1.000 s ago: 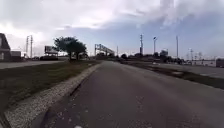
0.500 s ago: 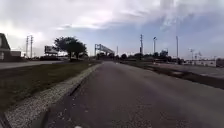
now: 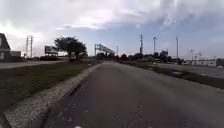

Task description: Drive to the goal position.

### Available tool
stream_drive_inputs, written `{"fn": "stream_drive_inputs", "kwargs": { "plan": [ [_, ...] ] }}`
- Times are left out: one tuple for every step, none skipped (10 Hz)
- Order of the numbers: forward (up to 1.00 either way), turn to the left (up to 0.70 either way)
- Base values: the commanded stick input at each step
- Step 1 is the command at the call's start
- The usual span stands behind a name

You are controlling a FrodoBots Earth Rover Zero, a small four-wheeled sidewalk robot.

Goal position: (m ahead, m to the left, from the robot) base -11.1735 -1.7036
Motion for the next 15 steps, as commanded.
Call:
{"fn": "stream_drive_inputs", "kwargs": {
  "plan": [
    [0.06, 0.01],
    [0.06, 0.01],
    [0.05, 0.02],
    [0.04, 0.05],
    [0.04, 0.01],
    [0.04, -0.25],
    [0.04, -0.51],
    [0.04, -0.63],
    [0.04, -0.65],
    [0.04, -0.66],
    [0.04, -0.66],
    [0.04, -0.66],
    [0.04, -0.7],
    [0.04, -0.7],
    [0.04, -0.7]
  ]
}}
